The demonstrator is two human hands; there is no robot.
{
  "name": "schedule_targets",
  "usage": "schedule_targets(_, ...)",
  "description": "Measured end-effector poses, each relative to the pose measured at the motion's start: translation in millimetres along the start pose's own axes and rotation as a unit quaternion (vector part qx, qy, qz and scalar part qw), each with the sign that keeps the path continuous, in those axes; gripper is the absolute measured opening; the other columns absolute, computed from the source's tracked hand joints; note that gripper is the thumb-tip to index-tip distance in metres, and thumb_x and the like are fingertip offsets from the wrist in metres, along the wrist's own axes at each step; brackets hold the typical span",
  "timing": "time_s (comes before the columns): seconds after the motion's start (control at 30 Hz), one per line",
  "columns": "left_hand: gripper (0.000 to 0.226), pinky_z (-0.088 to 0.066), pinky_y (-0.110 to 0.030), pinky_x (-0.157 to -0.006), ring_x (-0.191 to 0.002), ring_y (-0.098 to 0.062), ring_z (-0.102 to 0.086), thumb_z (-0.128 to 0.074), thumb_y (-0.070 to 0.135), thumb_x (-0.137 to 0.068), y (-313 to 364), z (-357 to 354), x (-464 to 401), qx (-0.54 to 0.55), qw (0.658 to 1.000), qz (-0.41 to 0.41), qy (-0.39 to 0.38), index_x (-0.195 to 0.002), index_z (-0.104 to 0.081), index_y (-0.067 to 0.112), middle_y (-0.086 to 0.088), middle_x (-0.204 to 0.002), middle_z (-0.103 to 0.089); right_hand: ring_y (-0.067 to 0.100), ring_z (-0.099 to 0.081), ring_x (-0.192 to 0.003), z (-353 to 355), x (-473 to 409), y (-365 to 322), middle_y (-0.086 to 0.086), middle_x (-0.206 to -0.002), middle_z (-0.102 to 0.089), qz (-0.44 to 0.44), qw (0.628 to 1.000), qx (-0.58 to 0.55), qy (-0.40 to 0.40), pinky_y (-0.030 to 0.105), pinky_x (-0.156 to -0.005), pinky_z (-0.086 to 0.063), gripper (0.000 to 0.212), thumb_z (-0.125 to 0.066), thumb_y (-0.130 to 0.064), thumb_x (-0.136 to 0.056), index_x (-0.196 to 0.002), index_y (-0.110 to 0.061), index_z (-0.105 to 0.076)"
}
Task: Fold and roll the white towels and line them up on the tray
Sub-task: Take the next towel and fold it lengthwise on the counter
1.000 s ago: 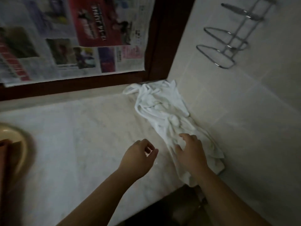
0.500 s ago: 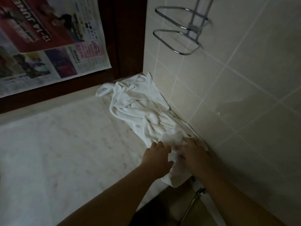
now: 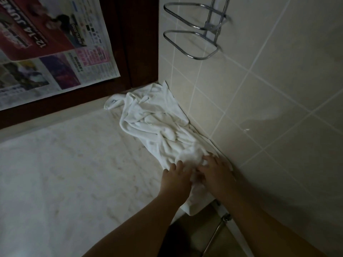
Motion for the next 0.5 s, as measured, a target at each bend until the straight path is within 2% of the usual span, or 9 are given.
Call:
schedule_targets(0.17, 0.026, -0.045, -0.041, -0.094, -0.116, -0.024, -0.049, -0.059, 0.043, -0.1, -2, 0, 0, 0.024, 0.999, 0.045, -0.003, -0.123, -0.056, 0.033, -0.001, -0.129, -0.043, 0.028, -0.046, -0.137, -8, -2, 2, 0.0, -0.147, -0.052, 0.012, 1.0, -0.002, -0.007, 0.045, -0.108, -0.043, 0.03, -0.068, -0.046, -0.09, -0.118, -0.039, -0.071)
schedule_targets(0.3, 0.012, -0.046, -0.041, -0.096, -0.109, -0.021, -0.051, -0.061, 0.036, -0.1, -8, 8, -2, 0.066, 0.993, 0.098, -0.004, -0.11, -0.067, 0.034, 0.003, -0.117, -0.049, 0.028, -0.055, -0.128, -14, -3, 5, 0.001, -0.136, -0.059, -0.002, 1.0, 0.025, 0.013, 0.045, -0.1, -0.05, 0.032, -0.073, -0.048, -0.084, -0.112, -0.034, -0.073)
schedule_targets(0.43, 0.015, -0.047, -0.041, -0.095, -0.111, -0.022, -0.053, -0.061, 0.033, -0.102, -14, 12, -1, 0.049, 0.996, 0.069, -0.008, -0.113, -0.068, 0.026, 0.003, -0.116, -0.056, 0.028, -0.059, -0.122, -10, 7, 4, 0.003, -0.129, -0.062, 0.009, 0.999, 0.026, 0.028, 0.046, -0.097, -0.052, 0.03, -0.075, -0.034, -0.085, -0.113, -0.026, -0.068)
schedule_targets(0.5, 0.018, -0.047, -0.04, -0.093, -0.112, -0.022, -0.054, -0.057, 0.036, -0.103, -15, 13, 2, 0.045, 0.998, 0.052, -0.005, -0.114, -0.066, 0.025, 0.003, -0.116, -0.057, 0.023, -0.063, -0.112, -1, 11, -1, 0.0, -0.118, -0.065, 0.012, 0.999, 0.011, 0.04, 0.043, -0.093, -0.054, 0.026, -0.074, -0.032, -0.088, -0.111, -0.025, -0.067)
Point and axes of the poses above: each hand's wrist, its own x-axis away from the middle knuckle, its own z-axis out of the back of the hand, y = z × x, the point moved 6 cm from there along -x, towards the middle knuckle
